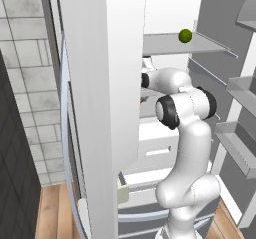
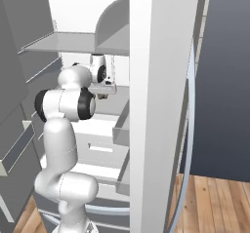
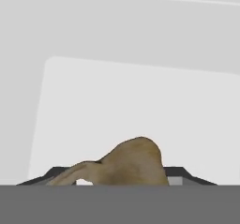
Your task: Retrieve the bottle and the shaker from the cabinet and place them next to the mixing bowl on the counter. Then add garlic from the fridge to the mixing bowl.
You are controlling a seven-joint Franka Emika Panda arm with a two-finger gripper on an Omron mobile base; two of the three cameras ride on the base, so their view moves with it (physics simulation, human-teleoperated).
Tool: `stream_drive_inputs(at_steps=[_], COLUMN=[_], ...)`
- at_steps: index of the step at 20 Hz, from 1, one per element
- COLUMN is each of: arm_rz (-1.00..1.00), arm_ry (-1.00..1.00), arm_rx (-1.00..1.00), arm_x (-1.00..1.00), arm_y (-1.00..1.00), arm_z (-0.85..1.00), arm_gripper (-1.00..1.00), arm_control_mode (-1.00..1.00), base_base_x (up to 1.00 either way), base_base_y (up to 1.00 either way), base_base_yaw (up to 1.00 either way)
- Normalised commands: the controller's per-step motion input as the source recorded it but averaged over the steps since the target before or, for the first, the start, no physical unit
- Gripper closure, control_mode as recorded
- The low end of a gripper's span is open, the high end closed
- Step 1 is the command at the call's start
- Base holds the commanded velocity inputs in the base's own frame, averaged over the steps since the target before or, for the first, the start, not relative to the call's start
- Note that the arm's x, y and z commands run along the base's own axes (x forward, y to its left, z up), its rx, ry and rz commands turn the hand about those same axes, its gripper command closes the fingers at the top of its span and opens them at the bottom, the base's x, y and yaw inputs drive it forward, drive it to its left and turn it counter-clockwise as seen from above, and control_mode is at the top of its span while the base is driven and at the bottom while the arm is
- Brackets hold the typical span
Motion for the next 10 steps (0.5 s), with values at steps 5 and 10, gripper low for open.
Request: stream_drive_inputs(at_steps=[5, 10], arm_rz=[0.00, 0.00], arm_ry=[0.00, -0.01], arm_rx=[0.00, 0.00], arm_x=[0.00, -0.14], arm_y=[0.00, -0.06], arm_z=[0.00, -0.01], arm_gripper=[1.00, 1.00], arm_control_mode=[-1.00, -1.00], base_base_x=[0.00, 0.00], base_base_y=[0.00, 0.00], base_base_yaw=[0.00, 0.00])
